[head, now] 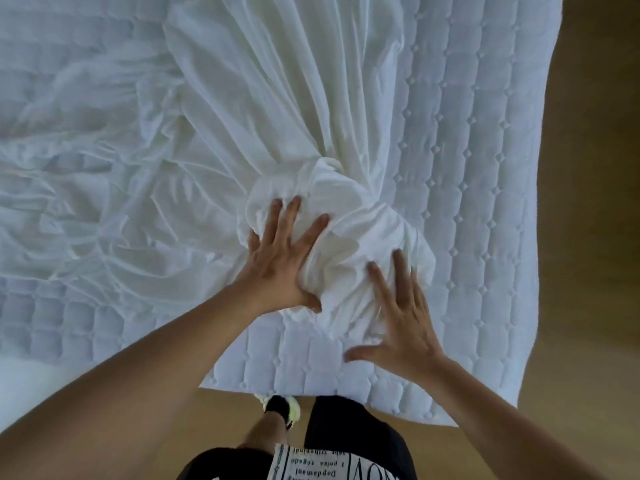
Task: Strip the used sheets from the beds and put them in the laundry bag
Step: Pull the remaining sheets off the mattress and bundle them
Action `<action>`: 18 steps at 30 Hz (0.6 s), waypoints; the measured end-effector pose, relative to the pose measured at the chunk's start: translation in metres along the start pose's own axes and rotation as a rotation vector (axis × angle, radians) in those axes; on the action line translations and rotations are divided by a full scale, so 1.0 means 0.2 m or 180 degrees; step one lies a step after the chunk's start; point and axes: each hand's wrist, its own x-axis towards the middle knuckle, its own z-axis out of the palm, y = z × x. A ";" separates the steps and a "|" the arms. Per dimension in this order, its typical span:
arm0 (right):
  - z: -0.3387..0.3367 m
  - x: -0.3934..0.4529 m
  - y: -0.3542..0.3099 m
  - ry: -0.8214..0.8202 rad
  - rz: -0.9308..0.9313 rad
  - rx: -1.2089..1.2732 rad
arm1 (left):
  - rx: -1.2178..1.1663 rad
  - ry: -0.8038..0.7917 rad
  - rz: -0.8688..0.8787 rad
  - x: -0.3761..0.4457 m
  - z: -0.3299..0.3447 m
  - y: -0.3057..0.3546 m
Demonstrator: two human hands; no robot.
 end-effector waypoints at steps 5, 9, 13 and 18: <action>0.12 0.10 0.11 0.0613 -0.0468 -0.0100 | -0.0747 0.0563 -0.0168 0.03 0.09 -0.02; 0.06 0.11 -0.01 0.0925 0.0080 0.0621 | -0.1284 0.0874 -0.0425 0.01 0.06 0.04; -0.06 -0.03 -0.11 0.0625 0.0586 0.0817 | -0.1574 0.0570 -0.0620 -0.13 -0.04 0.13; -0.29 -0.13 -0.30 -0.0852 0.1160 0.0891 | -0.1729 -0.0548 -0.1227 -0.33 -0.13 0.06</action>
